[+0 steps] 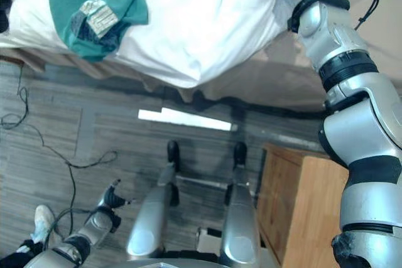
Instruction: Tidy up the quilt and then pick up the clothes from the bed and put them into the laundry hamper.
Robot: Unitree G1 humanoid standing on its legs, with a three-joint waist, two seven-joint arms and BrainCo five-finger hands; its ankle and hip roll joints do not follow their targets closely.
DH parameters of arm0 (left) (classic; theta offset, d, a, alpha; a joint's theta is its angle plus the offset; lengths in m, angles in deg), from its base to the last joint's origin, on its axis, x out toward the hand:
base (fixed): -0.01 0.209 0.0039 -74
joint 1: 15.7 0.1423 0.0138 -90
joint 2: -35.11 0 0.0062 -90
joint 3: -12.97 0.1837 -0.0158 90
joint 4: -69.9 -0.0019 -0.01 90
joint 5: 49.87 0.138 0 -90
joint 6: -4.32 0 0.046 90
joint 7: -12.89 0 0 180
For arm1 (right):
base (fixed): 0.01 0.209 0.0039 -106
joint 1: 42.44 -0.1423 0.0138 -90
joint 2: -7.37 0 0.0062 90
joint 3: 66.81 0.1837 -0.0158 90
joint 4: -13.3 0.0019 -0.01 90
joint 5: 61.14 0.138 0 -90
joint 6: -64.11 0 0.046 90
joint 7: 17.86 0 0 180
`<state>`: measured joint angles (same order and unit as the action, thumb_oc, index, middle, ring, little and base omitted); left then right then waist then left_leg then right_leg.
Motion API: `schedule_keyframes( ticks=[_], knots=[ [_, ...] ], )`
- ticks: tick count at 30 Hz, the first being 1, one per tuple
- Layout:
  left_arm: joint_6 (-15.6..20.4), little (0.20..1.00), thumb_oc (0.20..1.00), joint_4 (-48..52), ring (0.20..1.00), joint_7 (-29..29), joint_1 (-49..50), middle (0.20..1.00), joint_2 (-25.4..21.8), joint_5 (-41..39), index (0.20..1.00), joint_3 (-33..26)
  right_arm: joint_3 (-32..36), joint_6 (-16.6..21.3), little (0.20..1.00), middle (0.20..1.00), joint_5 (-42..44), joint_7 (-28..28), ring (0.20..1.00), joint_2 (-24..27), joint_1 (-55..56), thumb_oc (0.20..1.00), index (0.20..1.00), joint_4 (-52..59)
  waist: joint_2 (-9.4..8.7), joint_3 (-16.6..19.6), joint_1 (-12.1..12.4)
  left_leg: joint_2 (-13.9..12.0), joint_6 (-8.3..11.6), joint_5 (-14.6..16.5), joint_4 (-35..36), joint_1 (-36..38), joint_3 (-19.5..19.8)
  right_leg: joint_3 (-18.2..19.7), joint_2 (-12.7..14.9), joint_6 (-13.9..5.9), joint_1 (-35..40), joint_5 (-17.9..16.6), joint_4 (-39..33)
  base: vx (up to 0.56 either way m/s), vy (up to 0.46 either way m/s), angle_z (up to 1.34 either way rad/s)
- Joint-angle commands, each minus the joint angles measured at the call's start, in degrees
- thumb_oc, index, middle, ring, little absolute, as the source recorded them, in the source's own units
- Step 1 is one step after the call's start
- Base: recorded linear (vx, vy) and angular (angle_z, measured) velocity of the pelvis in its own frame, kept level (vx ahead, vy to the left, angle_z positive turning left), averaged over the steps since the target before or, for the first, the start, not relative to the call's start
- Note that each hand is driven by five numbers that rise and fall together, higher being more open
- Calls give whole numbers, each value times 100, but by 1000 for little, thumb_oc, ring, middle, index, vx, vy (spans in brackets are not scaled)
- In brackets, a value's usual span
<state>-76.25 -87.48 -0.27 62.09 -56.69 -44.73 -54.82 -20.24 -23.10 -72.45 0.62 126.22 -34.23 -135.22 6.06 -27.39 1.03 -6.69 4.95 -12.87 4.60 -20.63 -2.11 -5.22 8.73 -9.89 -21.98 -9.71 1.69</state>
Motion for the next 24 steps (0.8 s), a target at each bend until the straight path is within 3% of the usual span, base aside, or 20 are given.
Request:
schedule_keyframes(
  ticks=[1,5,6,8,9,10,12,14,16,18,21,24],
  knots=[
    [-50,1000,1000,-147,1000,-40,-20,1000,-208,149,1000,242,-38,162,200,200,-3,-58,200,-74,312,200,200,44,-387,315,195,40,193,417,21,301,57,55,-213,247,-530,381,601,39,-9,14],
    [-147,1000,1000,-282,1000,141,160,1000,-134,335,1000,58,1065,154,200,200,195,-142,200,165,2078,200,200,-86,-476,470,68,28,200,520,40,633,40,13,-171,236,-65,383,411,33,-5,12],
    [-147,1000,1000,-282,1000,142,159,1000,-138,334,1000,62,1075,152,200,200,193,-142,200,166,2087,200,200,-81,-481,481,72,32,198,510,40,616,40,14,-168,235,-75,367,399,41,-1,1],
    [-220,1000,1000,-394,1000,248,266,1000,-73,414,1000,-80,1830,144,200,200,357,-134,200,154,3181,200,200,-197,-501,627,-39,26,203,555,40,755,10,5,-138,235,146,350,270,39,-7,-3],
    [-220,1000,1000,-393,1000,249,271,1000,-80,414,1000,-69,1852,141,200,200,353,-133,200,155,3209,200,200,-182,-506,628,-29,26,204,558,40,762,10,3,-138,234,158,349,263,32,-5,0],
    [-257,1000,1000,-450,1000,288,333,1000,-35,432,1000,-153,2387,134,1000,1000,486,-83,1000,75,3899,1000,1000,-230,-512,730,-94,21,209,586,40,857,-7,-2,-129,228,310,338,182,0,0,0],
    [-311,1000,1000,-581,1000,307,411,1000,-10,456,1000,-347,3066,187,1000,1000,861,-23,1000,-79,4752,1000,1000,26,-539,855,-237,2,210,632,40,966,-65,20,-126,209,468,333,79,40,0,2],
    [-340,1000,1000,-634,1000,332,457,1000,-15,474,1000,-421,3318,199,1000,1000,915,-10,1000,-136,5141,1000,1000,205,-551,919,-279,-5,211,656,40,1026,-93,20,-131,205,543,324,27,42,4,6],
    [-435,1000,1000,-777,1000,364,597,1000,-45,593,1000,-747,4066,238,1000,1000,902,42,1000,-425,6350,1000,1000,626,-582,1140,-450,-18,221,750,40,1199,-194,72,-144,165,792,254,-181,58,9,5],
    [-454,1000,1000,-814,1000,391,666,1000,-41,612,1000,-819,4289,232,1000,1000,891,37,1000,-546,6741,1000,1000,772,-592,1235,-475,-29,221,785,40,1265,-222,80,-139,154,867,235,-258,60,13,0],
    [-548,1000,1000,-990,1000,445,865,1000,-52,752,1000,-1113,4847,209,1000,1000,1077,42,1000,-1243,7781,1000,1000,506,-640,1580,-631,-68,209,918,40,1520,-377,164,-132,107,1105,200,-407,113,28,-9],
    [-627,1000,1000,-1103,1000,489,1010,1000,-76,798,1000,-1230,5280,115,1000,1000,1445,117,1000,-1625,8291,1000,1000,153,-699,1826,-708,-82,195,1015,40,1704,-445,228,-112,78,1272,210,-463,137,37,-8]
  ],
)
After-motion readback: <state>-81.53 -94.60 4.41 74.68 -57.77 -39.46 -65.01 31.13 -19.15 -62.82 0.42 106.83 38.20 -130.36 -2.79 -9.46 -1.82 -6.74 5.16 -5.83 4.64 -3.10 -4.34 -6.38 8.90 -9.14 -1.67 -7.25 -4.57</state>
